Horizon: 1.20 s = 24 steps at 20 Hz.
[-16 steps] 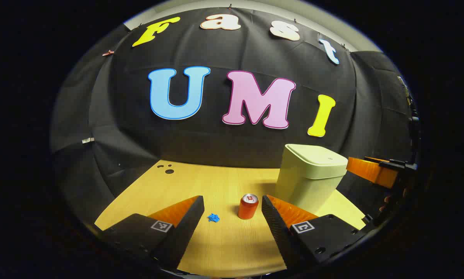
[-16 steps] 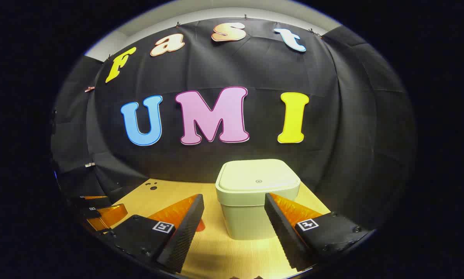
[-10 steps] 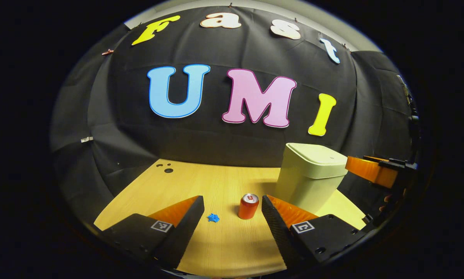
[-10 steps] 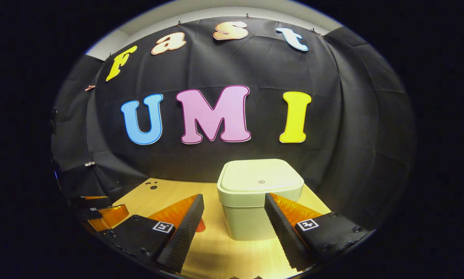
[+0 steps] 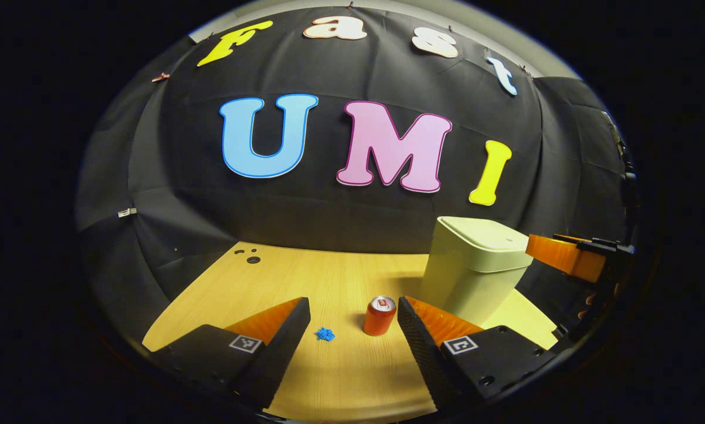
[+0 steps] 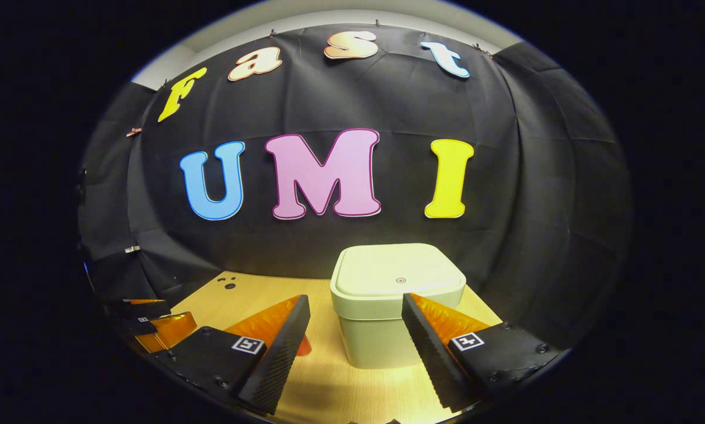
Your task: Press the lid of the desktop garbage bin to open it, pick up the crumpled paper on the desktop and throw it into the bin, then pick up the pop can on the desktop and drop it into the bin, and finally close the garbage bin lid.
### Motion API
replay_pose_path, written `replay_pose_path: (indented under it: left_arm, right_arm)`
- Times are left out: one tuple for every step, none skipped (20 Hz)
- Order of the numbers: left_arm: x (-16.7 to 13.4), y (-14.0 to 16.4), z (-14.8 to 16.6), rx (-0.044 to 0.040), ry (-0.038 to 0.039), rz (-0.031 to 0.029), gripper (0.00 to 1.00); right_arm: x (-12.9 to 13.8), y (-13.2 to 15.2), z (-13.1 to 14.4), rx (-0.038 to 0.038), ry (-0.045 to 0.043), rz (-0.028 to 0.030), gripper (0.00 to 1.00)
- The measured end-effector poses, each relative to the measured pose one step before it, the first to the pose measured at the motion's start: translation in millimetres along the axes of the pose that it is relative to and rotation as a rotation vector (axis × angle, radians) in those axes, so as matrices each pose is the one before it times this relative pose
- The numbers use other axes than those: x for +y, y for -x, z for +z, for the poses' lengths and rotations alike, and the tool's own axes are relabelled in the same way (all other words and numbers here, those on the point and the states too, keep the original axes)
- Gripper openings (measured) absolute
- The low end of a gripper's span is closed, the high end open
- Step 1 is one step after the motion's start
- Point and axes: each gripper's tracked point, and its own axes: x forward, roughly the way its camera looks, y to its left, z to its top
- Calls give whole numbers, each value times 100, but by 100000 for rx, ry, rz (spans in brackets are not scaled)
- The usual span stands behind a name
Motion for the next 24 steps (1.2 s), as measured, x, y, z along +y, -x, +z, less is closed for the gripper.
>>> replay_pose_path:
  left_arm:
    - [119,-117,153,227,78,243,96]
    - [166,-117,-79,131,440,301,96]
    - [173,-68,35,118,758,325,96]
    - [203,-15,-169,231,732,374,96]
    - [168,26,52,52,502,332,96]
    - [166,-138,-126,179,183,600,96]
    - [231,-13,8,306,94,608,96]
    - [122,40,-173,203,151,410,96]
    - [83,16,-45,184,253,117,96]
    - [-23,-22,-195,368,275,-131,96]
    - [-102,-23,9,392,269,-239,96]
    - [-81,37,-32,166,-22,54,96]
    - [-30,12,-1,93,-221,194,96]
    - [10,-146,-142,93,-194,168,96]
    - [-51,-24,66,153,-45,-22,96]
    - [13,34,-158,451,70,-63,96]
    - [-55,-11,24,416,587,-325,96]
    - [-126,-11,19,3,837,-511,96]
    - [45,-4,184,26,642,59,96]
    - [46,-46,-102,320,395,260,96]
    - [42,-25,8,333,263,345,96]
    - [59,-171,-148,304,236,343,96]
    - [-36,-19,-7,390,160,41,95]
    - [128,-54,-72,185,21,266,96]
  right_arm:
    - [135,-139,196,-207,416,78,99]
    - [42,-304,199,-336,481,-391,98]
    - [-231,-163,287,-444,625,-987,99]
    - [-8,-109,237,-560,139,-67,98]
    - [-64,31,395,-687,-130,-429,96]
    - [-307,-248,277,-763,-201,-594,89]
    - [-162,-102,305,-481,-130,-447,83]
    - [-95,-208,51,131,68,-229,72]
    - [-225,-109,91,237,91,-538,72]
    - [-306,-432,27,162,-20,-818,66]
    - [-261,13,147,501,-138,-612,67]
    - [-94,-313,-125,571,-9,-217,55]
    - [-167,-128,-45,428,162,-131,42]
    - [-54,-204,-38,502,309,436,35]
    - [58,-190,-74,1040,416,795,34]
    - [-196,-297,-277,1086,404,-34,34]
    - [-390,-187,-106,346,440,-1075,34]
    - [-322,-400,412,-517,129,-921,26]
    - [-183,-175,236,-635,99,-613,18]
    - [163,-27,210,-410,249,797,11]
    - [-167,-383,145,-237,886,-506,11]
    - [-281,140,344,-273,707,-312,8]
    - [10,-607,23,148,482,755,5]
    - [345,-80,13,264,-385,1951,6]
